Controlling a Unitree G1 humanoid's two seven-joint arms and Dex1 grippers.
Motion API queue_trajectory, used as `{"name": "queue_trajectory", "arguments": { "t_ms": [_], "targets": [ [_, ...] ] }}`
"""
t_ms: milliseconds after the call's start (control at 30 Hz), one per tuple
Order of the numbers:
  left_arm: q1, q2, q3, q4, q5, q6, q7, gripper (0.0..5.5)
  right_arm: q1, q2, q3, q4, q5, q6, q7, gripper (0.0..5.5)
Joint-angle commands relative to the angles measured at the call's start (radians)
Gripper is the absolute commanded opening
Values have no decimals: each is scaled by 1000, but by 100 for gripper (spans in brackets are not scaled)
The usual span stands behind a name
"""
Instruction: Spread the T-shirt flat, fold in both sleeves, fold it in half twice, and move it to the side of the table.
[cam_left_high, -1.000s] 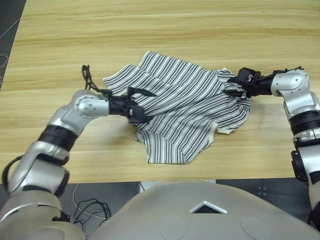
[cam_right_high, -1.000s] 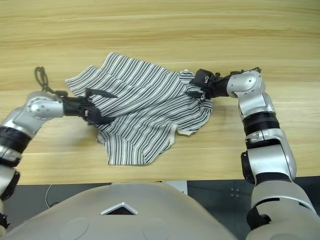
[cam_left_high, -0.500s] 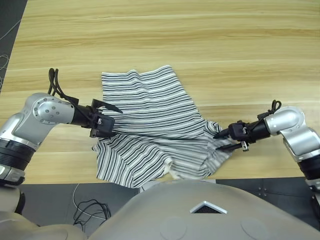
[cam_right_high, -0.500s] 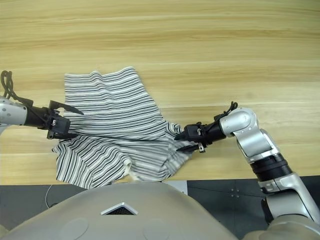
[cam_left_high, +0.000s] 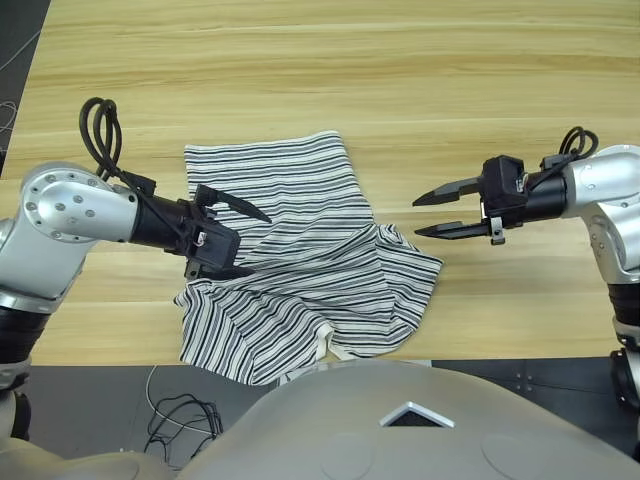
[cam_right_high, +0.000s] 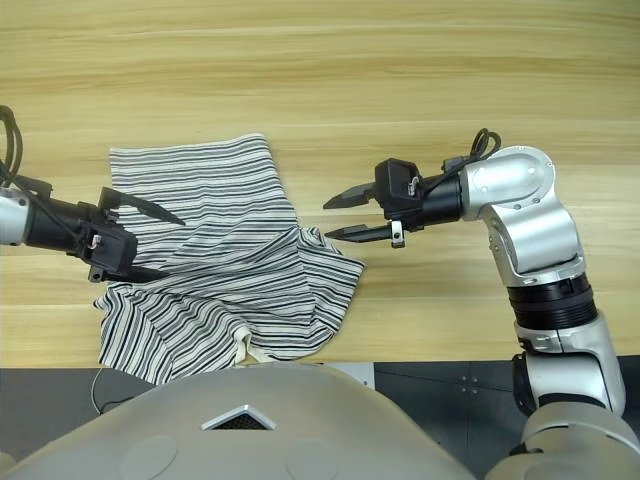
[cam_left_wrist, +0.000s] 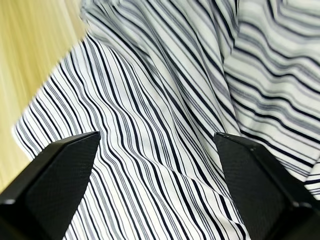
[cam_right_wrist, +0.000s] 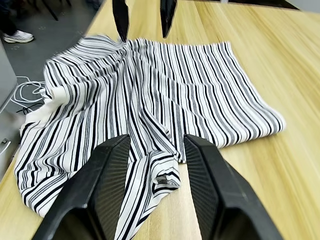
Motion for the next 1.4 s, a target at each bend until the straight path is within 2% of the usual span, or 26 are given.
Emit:
{"name": "queue_trajectory", "arguments": {
  "t_ms": [33,133,300,400,500,600,767,933,1133,1267,1400],
  "targets": [
    [-30,-6,46,20,2,-15,-17,422,-108,131,100,140,-117,-44,-99,195],
    [-52,-45,47,67,5,-42,-15,422,-227,328,198,437,-258,-140,-236,195],
    [-64,-126,-12,173,76,-112,-15,422,-373,604,277,992,-408,-328,-394,195],
    [-74,-159,-33,211,95,-136,-19,422,-421,669,303,1250,-501,-396,-505,195],
    [-75,-179,-42,233,106,-155,-19,422,-472,647,298,1425,-567,-407,-662,195],
    [-65,-188,-38,248,110,-170,-12,422,-526,565,255,1499,-577,-385,-785,195],
    [-52,-194,-32,265,107,-193,-8,422,-571,460,182,1531,-576,-379,-834,195],
    [-9,-191,-10,254,98,-202,16,422,-590,473,150,1535,-599,-392,-842,195],
    [27,-226,23,236,85,-201,63,422,-625,525,101,1518,-612,-525,-926,195],
    [20,-246,72,234,28,-150,90,422,-686,498,99,1497,-662,-617,-1024,195],
    [56,-221,143,335,51,-171,131,422,-711,472,92,1490,-688,-634,-1022,195]
  ]
}}
